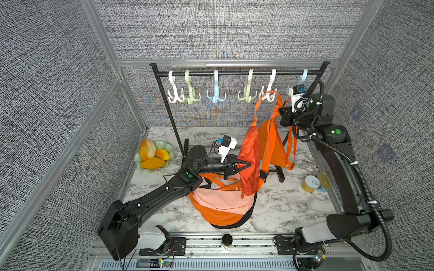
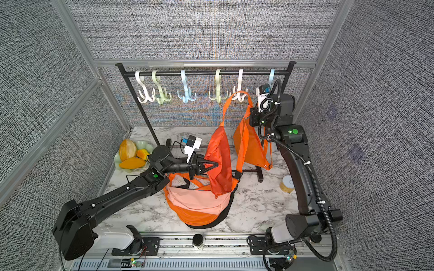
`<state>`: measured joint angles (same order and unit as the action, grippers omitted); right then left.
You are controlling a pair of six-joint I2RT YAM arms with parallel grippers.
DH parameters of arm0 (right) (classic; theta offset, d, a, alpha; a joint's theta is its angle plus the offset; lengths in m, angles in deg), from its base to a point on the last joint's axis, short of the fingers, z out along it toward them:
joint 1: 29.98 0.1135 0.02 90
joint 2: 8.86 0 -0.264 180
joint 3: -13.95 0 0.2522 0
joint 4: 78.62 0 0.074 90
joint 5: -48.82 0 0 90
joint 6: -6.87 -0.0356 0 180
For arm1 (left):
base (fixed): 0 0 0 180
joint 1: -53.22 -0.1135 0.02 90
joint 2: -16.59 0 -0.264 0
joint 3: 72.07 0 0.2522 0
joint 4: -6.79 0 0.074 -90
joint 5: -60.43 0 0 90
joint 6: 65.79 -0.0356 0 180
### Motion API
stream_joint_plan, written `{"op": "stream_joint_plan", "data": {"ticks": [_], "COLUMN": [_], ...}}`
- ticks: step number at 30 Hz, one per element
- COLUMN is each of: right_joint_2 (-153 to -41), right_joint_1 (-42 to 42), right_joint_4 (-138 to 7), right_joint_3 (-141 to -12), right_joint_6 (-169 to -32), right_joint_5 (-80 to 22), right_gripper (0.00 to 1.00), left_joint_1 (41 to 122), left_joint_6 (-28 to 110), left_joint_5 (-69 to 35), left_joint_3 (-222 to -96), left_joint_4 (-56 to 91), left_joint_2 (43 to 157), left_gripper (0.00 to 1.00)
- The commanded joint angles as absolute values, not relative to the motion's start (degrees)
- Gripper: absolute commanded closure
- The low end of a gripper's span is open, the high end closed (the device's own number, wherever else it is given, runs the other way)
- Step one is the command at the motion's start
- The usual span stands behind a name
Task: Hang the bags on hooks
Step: Hang the bag on the hook.
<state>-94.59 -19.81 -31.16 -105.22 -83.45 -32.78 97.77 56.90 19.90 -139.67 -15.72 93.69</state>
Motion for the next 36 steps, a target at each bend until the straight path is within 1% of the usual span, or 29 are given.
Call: {"op": "stream_joint_plan", "data": {"ticks": [1, 8, 19, 24, 25, 28, 29, 30, 33, 35, 36], "right_joint_2": [-96.0, -99.3, -100.2, -98.6, -97.9, -96.0, -95.2, -94.6, -92.0, -90.1, -89.3], "right_joint_1": [-19.9, -20.0, -20.0, -20.0, -20.0, -19.9, -19.8, -19.8, -19.7, -19.5, -19.3], "right_joint_4": [-29.3, -26.0, -24.0, -24.2, -24.4, -25.3, -25.5, -25.7, -26.3, -26.7, -27.0], "right_joint_3": [-106.7, -110.1, -109.7, -108.0, -107.3, -105.1, -104.4, -103.8, -102.0, -100.5, -99.9], "right_joint_6": [-83.2, -83.2, -83.6, -83.8, -83.9, -84.5, -84.6, -84.6, -84.5, -84.4, -84.4], "right_joint_5": [-30.5, -29.9, -29.8, -30.7, -31.1, -32.4, -33.1, -33.8, -36.4, -38.5, -39.4], "right_gripper": [1.00, 1.00, 1.00, 1.00, 0.99, 0.85, 0.83, 0.82, 0.81, 0.80, 0.80], "left_joint_1": [97.9, 97.9, 97.8, 97.4, 97.4, 96.9, 96.6, 96.3, 94.6, 93.1, 92.6], "left_joint_6": [60.3, 62.1, 64.9, 71.1, 72.4, 74.7, 75.3, 75.8, 77.2, 77.8, 78.0], "left_joint_5": [21.1, 21.7, 22.6, 24.3, 24.7, 25.2, 25.5, 25.6, 26.3, 26.6, 26.8], "left_joint_3": [-139.1, -139.9, -139.1, -136.5, -136.2, -136.2, -136.4, -136.5, -137.0, -137.4, -137.7], "left_joint_4": [-22.6, -23.7, -27.6, -37.8, -39.8, -43.5, -44.4, -45.1, -46.7, -46.9, -47.0], "left_joint_2": [94.4, 96.4, 99.8, 102.8, 103.6, 106.0, 106.8, 107.4, 109.1, 110.4, 111.0], "left_gripper": [1.00, 1.00, 1.00, 1.00, 1.00, 1.00, 1.00, 0.99, 0.92, 0.80, 0.77]}}
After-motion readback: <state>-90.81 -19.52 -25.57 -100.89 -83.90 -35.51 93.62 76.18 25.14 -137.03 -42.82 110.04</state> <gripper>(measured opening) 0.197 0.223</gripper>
